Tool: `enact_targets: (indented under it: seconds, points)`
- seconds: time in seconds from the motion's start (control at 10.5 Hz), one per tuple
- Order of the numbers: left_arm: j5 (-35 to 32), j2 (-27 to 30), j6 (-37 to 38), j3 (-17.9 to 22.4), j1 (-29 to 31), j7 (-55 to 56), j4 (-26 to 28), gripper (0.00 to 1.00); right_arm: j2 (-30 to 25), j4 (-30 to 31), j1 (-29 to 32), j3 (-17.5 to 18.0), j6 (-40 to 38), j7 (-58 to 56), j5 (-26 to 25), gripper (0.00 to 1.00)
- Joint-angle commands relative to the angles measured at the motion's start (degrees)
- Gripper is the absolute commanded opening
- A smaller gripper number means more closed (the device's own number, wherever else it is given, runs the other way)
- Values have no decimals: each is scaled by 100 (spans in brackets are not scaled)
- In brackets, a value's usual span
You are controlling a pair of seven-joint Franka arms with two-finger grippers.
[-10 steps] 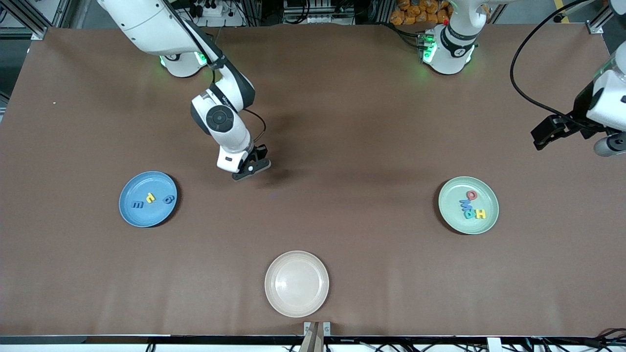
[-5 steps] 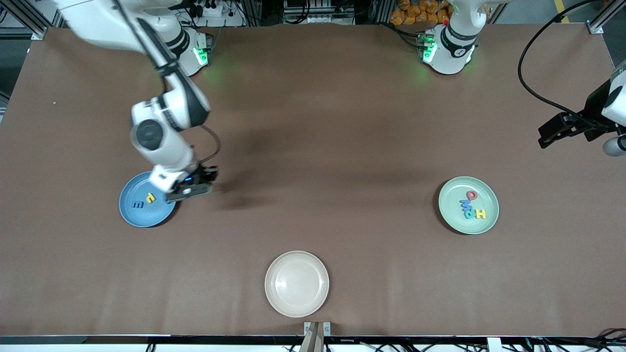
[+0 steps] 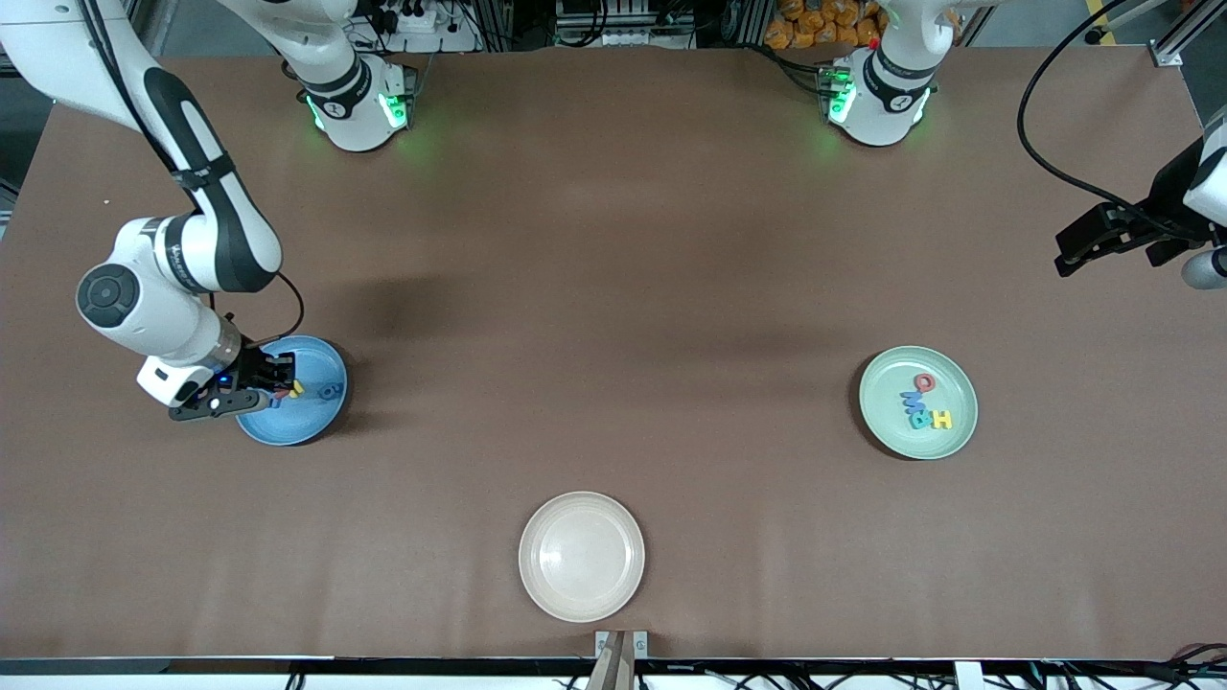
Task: Sort upper and lower case letters into plates
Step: 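Drop the R on the green plate while the right gripper grasps the w, then release the pink w on the blue plate and withdraw the right gripper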
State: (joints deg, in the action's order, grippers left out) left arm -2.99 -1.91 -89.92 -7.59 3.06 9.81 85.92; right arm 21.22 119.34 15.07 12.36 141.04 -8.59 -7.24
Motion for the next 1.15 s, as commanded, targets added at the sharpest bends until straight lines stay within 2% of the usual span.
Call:
enact_targets:
  seconds: [0.0, 0.19, 0.57, 0.67, 0.86, 1.05]
  points:
    - [140, 243, 98, 3, 28, -85, 118, 100, 6, -296, -4, 109, -102, 77, -67, 100]
    - [149, 322, 176, -6, 28, -85, 153, 100, -248, -429, -13, 118, -374, 129, -14, 100]
    - [219, 323, 194, -32, 37, -76, 135, 100, -1714, -26, -636, 100, -1744, 885, -5, 100]
    - [220, 314, 194, -15, 37, -76, 144, 100, -1892, -77, -776, -13, -2016, 895, -5, 100]
    - [220, 314, 194, -15, 19, -58, 144, 100, -1938, -706, -1294, -539, -2456, 895, 126, 100]
    - [220, 261, 168, 3, 37, -58, 153, 100, -1946, -1445, -1462, -602, -2965, 903, 407, 100]
